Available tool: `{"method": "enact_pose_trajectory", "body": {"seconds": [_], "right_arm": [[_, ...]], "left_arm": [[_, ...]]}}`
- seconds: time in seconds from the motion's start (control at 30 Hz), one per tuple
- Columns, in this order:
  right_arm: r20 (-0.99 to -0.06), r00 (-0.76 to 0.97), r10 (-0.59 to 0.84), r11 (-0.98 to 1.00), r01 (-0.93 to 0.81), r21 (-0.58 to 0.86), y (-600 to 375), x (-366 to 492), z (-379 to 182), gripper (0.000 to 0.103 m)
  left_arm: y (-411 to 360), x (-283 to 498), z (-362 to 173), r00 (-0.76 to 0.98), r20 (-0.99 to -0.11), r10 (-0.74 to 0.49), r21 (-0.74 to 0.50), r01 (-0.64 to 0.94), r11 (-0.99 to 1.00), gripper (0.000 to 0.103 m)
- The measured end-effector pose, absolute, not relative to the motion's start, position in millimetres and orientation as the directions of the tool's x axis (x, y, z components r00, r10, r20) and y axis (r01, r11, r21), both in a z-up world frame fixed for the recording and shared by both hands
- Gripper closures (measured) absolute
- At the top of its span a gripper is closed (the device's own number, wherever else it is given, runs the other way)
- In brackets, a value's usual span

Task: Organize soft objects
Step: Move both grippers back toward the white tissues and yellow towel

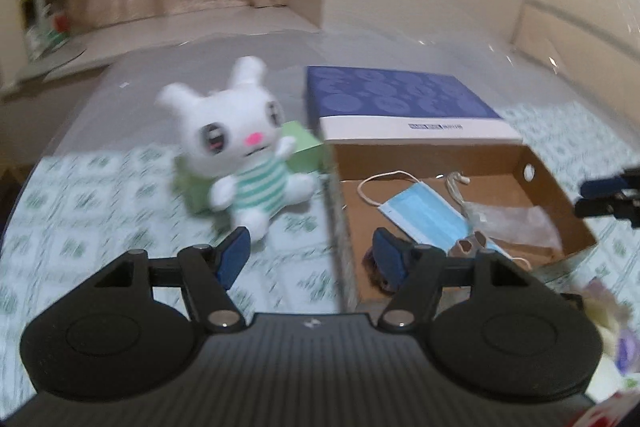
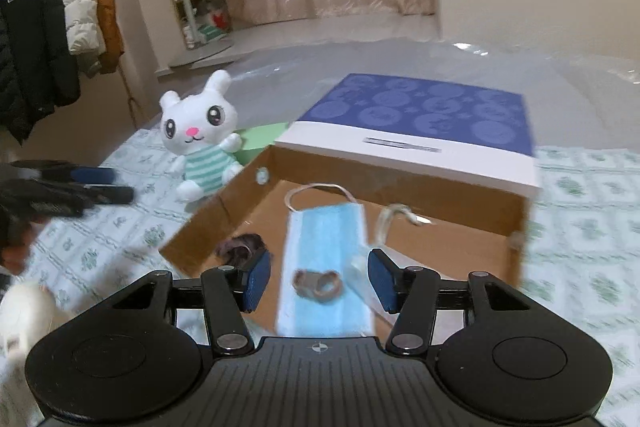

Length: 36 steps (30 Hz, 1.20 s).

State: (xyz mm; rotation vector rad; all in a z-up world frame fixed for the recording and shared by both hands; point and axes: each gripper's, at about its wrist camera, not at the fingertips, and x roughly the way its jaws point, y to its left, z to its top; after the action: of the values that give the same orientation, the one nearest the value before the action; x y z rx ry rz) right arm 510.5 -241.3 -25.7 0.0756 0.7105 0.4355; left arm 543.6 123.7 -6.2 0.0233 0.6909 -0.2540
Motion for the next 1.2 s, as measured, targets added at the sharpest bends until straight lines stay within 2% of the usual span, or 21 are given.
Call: {"method": "enact_pose_trajectory", "body": {"seconds": [0.13, 0.43, 0.67, 0.8, 0.9, 1.2], "right_arm": [[-0.611, 0.699, 0.371, 0.926, -0.326, 0.19, -262, 464, -12, 0.049], [-0.563, 0.728, 0.39, 0.921, -0.295, 0.256, -302, 344, 7, 0.049], [-0.541, 0.763, 0.354, 0.935, -0.268, 0.233, -305, 265, 11, 0.049], [-0.528, 0.767, 0.366, 0.93, -0.273, 0.247, -303, 231, 9, 0.049], [-0.524, 0.774, 0.354, 0.934, -0.267, 0.236, -301, 208, 4, 0.049], [-0.571, 0.755, 0.322, 0.946, -0.229, 0.23, -306, 161, -26, 0.049]], "left_arm": [[147, 495, 16, 0.774, -0.614, -0.155, -0.021, 0.18, 0.983, 0.041], [151, 363, 49, 0.813, -0.578, -0.066, 0.027, 0.1, 0.995, 0.041], [118, 284, 46, 0.777, -0.623, -0.089, -0.023, 0.095, 0.995, 0.042], [90, 243, 43, 0.79, -0.607, -0.089, -0.002, 0.11, 0.994, 0.042], [72, 223, 40, 0.802, -0.593, -0.071, 0.026, 0.107, 0.994, 0.042], [33, 192, 22, 0.796, -0.598, -0.094, 0.006, 0.122, 0.992, 0.044]]}}
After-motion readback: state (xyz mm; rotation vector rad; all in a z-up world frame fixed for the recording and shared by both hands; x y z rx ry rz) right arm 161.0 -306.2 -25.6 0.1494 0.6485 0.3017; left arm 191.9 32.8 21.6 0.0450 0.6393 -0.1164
